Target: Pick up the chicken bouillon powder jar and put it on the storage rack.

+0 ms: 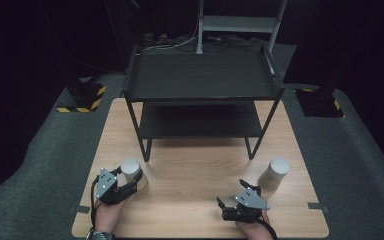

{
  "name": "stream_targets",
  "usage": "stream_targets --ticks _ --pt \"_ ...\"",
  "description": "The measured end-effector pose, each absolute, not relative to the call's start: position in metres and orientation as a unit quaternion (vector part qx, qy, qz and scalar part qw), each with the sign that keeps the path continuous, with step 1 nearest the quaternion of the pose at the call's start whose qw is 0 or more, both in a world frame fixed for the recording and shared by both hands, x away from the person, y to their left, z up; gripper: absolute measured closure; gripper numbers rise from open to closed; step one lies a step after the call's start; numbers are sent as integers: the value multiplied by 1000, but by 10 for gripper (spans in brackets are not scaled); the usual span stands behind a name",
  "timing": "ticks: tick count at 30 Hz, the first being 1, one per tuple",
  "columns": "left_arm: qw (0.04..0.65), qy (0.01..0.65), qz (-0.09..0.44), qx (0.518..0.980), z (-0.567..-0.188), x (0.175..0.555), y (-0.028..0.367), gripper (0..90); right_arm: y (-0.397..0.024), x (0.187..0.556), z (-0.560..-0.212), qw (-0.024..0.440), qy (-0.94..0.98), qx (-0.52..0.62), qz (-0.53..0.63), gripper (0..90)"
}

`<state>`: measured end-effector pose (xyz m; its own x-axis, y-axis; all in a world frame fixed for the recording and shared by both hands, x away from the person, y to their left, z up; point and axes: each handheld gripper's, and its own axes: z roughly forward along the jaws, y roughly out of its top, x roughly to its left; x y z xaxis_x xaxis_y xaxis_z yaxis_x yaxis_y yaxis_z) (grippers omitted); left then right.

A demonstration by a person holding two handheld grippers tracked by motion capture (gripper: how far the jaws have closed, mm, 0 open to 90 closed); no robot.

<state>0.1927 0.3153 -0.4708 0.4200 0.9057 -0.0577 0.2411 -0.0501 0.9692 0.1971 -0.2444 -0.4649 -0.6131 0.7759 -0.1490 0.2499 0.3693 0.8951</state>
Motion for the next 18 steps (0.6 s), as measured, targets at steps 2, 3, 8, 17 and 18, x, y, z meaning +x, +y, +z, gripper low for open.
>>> stream_targets --ticks 2,3,8,17,18 --pt "533 436 312 655 -469 192 315 342 -244 197 -465 290 775 330 454 0" --pt "535 436 311 654 -468 191 315 342 -244 197 -465 290 775 330 454 0" --pt "545 427 313 651 -462 188 315 342 -245 197 -465 289 776 330 454 0" --pt "554 412 316 651 -453 183 309 342 -245 197 -465 289 776 328 454 0" --pt "555 410 315 651 -452 182 308 341 -245 197 -465 289 776 329 454 0"
